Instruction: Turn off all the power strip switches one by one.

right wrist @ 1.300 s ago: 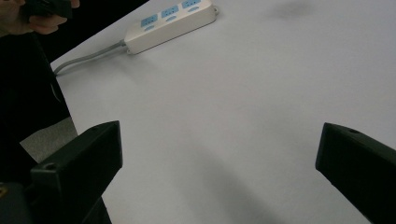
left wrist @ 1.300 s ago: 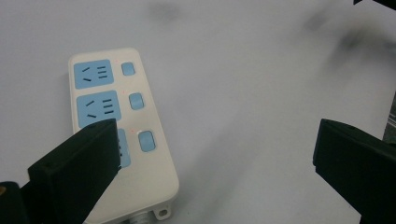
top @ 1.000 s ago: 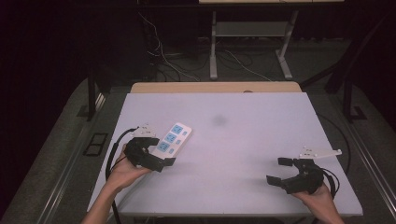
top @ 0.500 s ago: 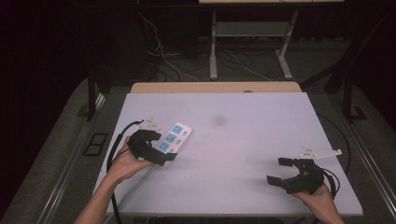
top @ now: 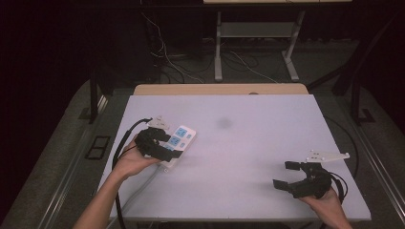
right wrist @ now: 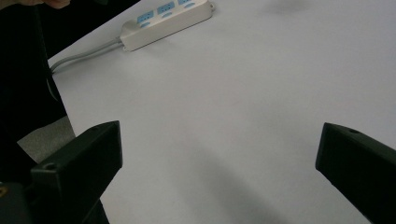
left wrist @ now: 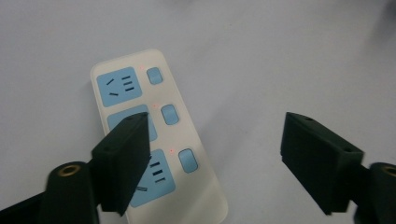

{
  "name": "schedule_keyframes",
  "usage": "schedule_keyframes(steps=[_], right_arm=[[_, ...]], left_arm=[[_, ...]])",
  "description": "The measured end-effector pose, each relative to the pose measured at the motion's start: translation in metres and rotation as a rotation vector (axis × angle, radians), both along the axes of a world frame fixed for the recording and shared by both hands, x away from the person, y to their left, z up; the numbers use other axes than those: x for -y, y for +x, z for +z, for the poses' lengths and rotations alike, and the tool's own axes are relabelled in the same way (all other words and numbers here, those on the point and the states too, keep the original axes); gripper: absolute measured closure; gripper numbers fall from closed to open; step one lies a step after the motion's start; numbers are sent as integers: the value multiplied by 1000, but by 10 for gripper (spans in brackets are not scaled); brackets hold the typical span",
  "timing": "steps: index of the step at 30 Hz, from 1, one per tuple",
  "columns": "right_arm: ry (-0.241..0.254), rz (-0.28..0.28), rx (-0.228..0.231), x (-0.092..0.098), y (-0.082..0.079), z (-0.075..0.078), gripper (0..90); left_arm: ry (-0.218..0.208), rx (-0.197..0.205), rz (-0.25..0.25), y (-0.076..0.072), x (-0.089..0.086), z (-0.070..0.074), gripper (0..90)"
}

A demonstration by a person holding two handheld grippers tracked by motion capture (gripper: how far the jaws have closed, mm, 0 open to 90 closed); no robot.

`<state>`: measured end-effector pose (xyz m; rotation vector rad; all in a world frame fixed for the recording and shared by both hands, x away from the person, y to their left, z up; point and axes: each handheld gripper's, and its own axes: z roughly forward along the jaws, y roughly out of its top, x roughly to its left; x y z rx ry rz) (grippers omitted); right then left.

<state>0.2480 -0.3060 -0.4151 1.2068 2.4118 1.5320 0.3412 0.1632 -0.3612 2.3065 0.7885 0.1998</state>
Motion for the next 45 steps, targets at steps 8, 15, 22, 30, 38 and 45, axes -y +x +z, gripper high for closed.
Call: schedule_keyframes(steps=[8, 15, 22, 30, 38, 45], right_arm=[[-2, -2, -1, 1, 0, 0, 3], [-1, -3, 1, 1, 0, 0, 3], [-1, -9, 1, 2, 1, -1, 3], [-1, -6, 1, 2, 1, -1, 3], [0, -4, -2, 3, 1, -2, 3], [1, -8, -1, 4, 1, -1, 3]], left_arm=[[13, -2, 9, 8, -3, -7, 511], [7, -46, 8, 17, -5, -16, 760], [5, -79, -8, 24, -7, -21, 893], [27, -117, -23, 28, -4, -28, 894], [58, -145, -32, 31, 0, -35, 894], [75, -159, -27, 33, 0, -41, 894]])
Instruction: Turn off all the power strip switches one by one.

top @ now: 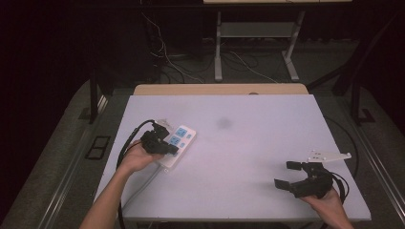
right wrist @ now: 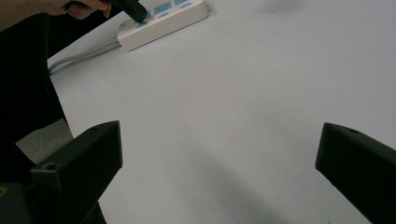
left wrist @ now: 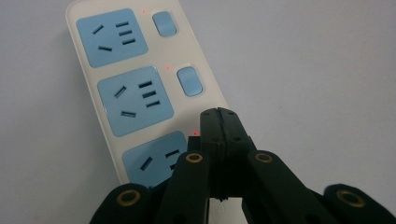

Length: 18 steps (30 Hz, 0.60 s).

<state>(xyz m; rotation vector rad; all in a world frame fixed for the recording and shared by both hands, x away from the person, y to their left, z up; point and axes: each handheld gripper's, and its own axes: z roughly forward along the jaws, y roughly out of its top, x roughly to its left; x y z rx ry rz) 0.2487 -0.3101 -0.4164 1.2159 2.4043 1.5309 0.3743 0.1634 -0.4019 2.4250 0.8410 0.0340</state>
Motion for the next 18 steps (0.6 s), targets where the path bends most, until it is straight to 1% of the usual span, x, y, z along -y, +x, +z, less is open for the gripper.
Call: schedule_keyframes(steps=[6, 9, 11, 15, 18], right_arm=[[1, -2, -1, 1, 0, 0, 3], [1, -3, -1, 1, 0, 0, 4], [3, -5, 1, 1, 0, 0, 3], [2, -3, 4, 1, 0, 1, 4], [3, -5, 3, 1, -1, 2, 3]], left_arm=[[-5, -7, 0, 0, -1, 0, 894], [-30, -19, 18, 1, -4, -2, 894], [-41, -16, 22, 0, -5, -3, 895], [-32, 1, 24, -3, -4, -3, 898], [-39, 0, 41, -4, -5, -5, 900]])
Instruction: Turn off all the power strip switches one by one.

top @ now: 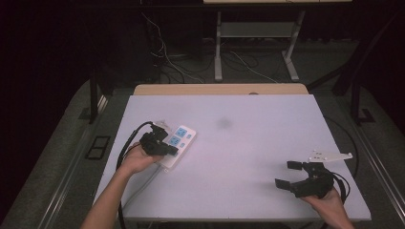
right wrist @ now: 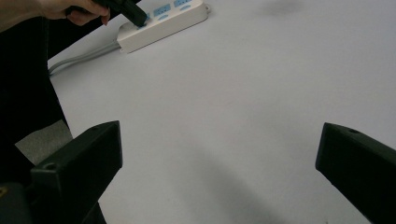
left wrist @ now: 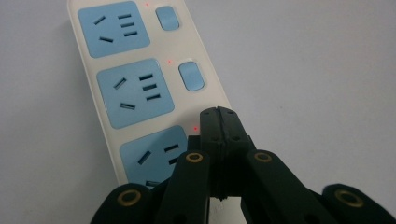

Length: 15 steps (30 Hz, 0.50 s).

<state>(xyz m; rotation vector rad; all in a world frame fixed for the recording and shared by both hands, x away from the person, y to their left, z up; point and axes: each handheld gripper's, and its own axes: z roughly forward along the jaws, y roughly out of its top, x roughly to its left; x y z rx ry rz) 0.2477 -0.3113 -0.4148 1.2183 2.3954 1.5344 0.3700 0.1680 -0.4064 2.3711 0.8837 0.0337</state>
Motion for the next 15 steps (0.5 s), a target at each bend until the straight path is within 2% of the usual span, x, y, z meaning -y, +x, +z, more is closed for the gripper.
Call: schedule_keyframes(steps=[2, 7, 11, 15], right_arm=[[1, 1, 4, 1, 0, 0, 3], [-3, 6, 4, 2, 0, 0, 4], [-1, 1, 4, 2, 0, 0, 3], [-1, 0, 1, 2, 1, -1, 4]], left_arm=[[-6, -2, 3, 0, 0, 0, 900], [11, 3, 0, 0, 2, 1, 899], [4, -9, 1, 1, 0, 1, 898], [26, 13, 1, -1, 4, 2, 897]])
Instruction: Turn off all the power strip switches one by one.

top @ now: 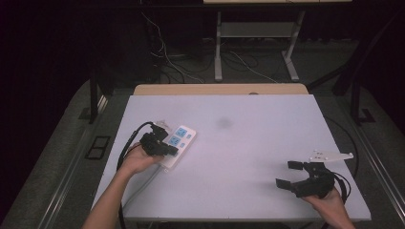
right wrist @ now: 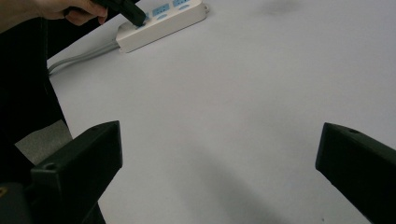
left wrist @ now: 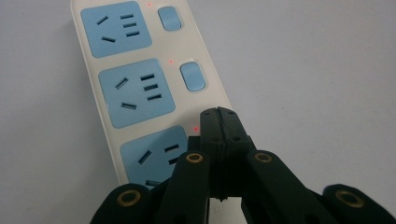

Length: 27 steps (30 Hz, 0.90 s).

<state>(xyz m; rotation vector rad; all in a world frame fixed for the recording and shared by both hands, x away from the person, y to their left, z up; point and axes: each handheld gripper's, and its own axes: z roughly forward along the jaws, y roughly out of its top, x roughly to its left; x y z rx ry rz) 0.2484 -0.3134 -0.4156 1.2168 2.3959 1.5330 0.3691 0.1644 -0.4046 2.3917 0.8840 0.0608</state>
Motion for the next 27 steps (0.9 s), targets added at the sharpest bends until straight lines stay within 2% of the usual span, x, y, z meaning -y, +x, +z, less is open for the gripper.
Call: schedule_keyframes(steps=[3, 4, 5, 7, 11, 17, 27], right_arm=[[-1, -2, -2, 0, 0, 0, 3], [-1, -1, -3, 0, 0, 0, 3], [-1, -1, -2, 0, 0, 0, 3], [0, -3, -1, 0, 0, -1, 3], [0, -5, -2, 2, 1, -1, 3], [4, -12, -4, 4, 1, -1, 3], [4, -10, -4, 3, 1, -1, 3]], left_arm=[[6, 1, -1, 0, 0, 1, 897], [-17, 11, 5, 0, -1, 3, 896], [-14, 14, 15, 0, -1, 5, 896], [23, 24, 3, 1, -2, 5, 896], [-15, 27, 2, 1, -2, 8, 896], [-9, 39, -15, 4, 1, 15, 895], [-21, 46, -14, 11, 1, 23, 896]])
